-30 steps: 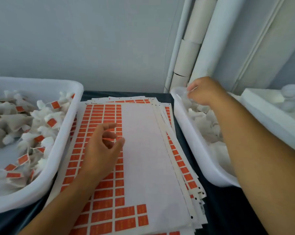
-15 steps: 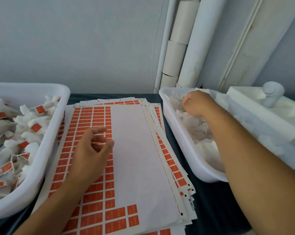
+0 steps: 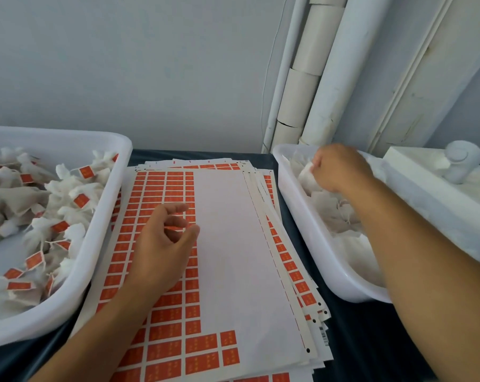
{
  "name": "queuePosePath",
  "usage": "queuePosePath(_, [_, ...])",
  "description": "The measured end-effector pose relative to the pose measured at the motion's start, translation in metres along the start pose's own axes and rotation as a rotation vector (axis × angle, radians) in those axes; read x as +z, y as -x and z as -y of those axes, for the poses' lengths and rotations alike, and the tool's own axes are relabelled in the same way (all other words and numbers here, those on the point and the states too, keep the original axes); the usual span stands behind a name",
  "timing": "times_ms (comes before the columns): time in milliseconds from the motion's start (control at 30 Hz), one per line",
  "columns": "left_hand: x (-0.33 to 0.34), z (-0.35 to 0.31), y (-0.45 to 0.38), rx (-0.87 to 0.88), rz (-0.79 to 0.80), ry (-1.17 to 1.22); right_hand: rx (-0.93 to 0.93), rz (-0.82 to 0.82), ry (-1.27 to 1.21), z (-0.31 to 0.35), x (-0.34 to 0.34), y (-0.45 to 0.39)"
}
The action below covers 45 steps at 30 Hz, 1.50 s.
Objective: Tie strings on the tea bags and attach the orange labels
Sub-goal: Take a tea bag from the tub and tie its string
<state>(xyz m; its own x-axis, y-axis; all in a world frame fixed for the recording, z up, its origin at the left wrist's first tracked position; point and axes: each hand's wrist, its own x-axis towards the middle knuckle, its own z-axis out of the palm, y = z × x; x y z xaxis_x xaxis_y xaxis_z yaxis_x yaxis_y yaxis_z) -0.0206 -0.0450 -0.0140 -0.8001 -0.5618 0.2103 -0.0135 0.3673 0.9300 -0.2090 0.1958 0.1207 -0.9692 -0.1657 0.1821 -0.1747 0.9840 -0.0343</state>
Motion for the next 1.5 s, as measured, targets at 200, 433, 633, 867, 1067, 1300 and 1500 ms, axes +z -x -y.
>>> queuePosePath(200, [-0.003, -0.012, 0.007, 0.020, -0.049, 0.071, -0.212, -0.474, -0.315, 0.039, -0.047, 0.028])
queuePosePath(433, [-0.015, -0.022, 0.009, -0.023, -0.085, 0.202, -0.460, -0.218, -0.740, 0.103, -0.027, 0.075])
queuePosePath(633, [-0.026, -0.022, 0.002, -0.124, 0.223, 0.792, -0.622, 0.173, -1.102, 0.124, 0.037, 0.097])
queuePosePath(867, [-0.013, -0.009, 0.008, -0.002, 0.248, 0.237, -0.377, 0.302, -1.300, 0.123, 0.068, 0.090])
queuePosePath(1067, [-0.010, -0.005, 0.007, -0.104, 0.116, 0.202, -0.398, 0.299, -1.203, 0.115, 0.082, 0.102])
queuePosePath(1300, [-0.014, -0.011, 0.007, -0.277, 0.125, 0.290, -0.477, 0.230, -1.219, 0.115, 0.083, 0.107])
queuePosePath(1500, [-0.013, -0.016, 0.009, -0.146, 0.248, 0.340, -0.437, 0.261, -1.370, 0.115, 0.076, 0.108])
